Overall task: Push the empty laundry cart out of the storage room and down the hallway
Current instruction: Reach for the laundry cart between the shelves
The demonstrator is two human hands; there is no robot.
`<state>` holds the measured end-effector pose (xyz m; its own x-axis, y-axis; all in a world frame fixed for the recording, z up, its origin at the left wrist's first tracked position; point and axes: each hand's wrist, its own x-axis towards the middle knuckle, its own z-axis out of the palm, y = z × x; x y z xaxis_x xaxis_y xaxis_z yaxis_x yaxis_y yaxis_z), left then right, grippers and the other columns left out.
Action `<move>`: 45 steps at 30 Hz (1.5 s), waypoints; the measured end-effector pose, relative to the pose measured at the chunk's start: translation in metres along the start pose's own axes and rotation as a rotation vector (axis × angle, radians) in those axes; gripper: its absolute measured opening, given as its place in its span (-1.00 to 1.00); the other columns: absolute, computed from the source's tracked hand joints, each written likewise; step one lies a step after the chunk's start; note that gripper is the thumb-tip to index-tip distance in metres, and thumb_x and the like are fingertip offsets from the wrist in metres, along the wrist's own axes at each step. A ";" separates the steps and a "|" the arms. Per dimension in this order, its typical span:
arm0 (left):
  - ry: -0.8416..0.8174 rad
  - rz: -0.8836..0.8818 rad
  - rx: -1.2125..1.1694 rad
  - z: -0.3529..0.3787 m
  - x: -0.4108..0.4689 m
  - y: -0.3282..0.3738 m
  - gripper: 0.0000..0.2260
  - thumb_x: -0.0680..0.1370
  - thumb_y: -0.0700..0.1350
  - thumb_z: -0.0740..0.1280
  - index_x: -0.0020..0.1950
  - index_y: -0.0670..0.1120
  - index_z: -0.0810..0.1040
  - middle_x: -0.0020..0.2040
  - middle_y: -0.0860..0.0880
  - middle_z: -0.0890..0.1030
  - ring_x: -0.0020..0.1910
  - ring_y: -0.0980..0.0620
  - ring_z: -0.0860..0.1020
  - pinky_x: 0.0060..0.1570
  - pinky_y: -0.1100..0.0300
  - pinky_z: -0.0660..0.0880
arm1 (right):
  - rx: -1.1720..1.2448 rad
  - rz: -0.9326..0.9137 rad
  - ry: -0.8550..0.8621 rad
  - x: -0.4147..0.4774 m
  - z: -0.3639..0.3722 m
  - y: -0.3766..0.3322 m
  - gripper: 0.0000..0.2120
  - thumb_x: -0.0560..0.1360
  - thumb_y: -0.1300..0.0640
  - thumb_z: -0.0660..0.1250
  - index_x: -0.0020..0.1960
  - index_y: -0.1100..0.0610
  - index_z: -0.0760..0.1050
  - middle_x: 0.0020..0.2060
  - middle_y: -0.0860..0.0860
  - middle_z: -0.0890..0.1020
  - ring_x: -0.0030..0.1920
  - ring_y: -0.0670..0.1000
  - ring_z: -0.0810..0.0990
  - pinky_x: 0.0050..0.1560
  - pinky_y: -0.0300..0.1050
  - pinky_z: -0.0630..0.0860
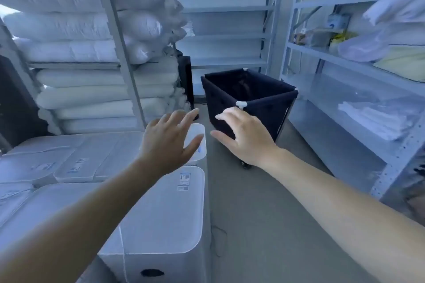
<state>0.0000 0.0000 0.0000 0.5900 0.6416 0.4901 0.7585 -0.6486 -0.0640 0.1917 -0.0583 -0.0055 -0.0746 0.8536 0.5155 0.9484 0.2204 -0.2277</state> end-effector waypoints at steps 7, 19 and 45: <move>-0.046 0.059 -0.041 0.060 0.068 0.074 -0.44 0.51 0.24 -0.04 0.34 -0.03 0.41 0.21 -0.06 0.54 0.13 -0.13 0.54 0.05 -0.03 0.47 | 0.004 0.156 -0.006 -0.029 -0.004 0.105 -0.62 0.58 -0.07 0.20 0.27 0.15 0.45 0.19 0.02 0.50 0.12 0.05 0.50 0.08 0.00 0.42; -0.117 0.202 -0.122 0.154 0.175 0.223 -0.54 0.56 0.19 0.11 0.36 -0.03 0.39 0.21 -0.03 0.52 0.14 -0.09 0.52 0.08 0.02 0.41 | -0.075 0.289 -0.023 -0.072 -0.048 0.281 -0.63 0.57 -0.07 0.22 0.26 0.15 0.46 0.19 0.01 0.51 0.04 0.06 0.54 0.00 -0.01 0.46; -0.248 0.218 -0.196 0.359 0.444 0.263 -0.55 0.57 0.21 0.09 0.39 0.04 0.33 0.28 0.05 0.47 0.23 -0.02 0.48 0.12 0.07 0.40 | -0.150 0.371 -0.214 0.082 0.007 0.572 -0.60 0.59 -0.11 0.12 0.30 0.11 0.40 0.23 -0.01 0.47 0.16 0.03 0.48 0.09 -0.02 0.40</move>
<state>0.5605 0.2614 -0.1113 0.7989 0.5438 0.2570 0.5546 -0.8314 0.0352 0.7256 0.1413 -0.0993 0.2317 0.9438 0.2359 0.9561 -0.1762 -0.2342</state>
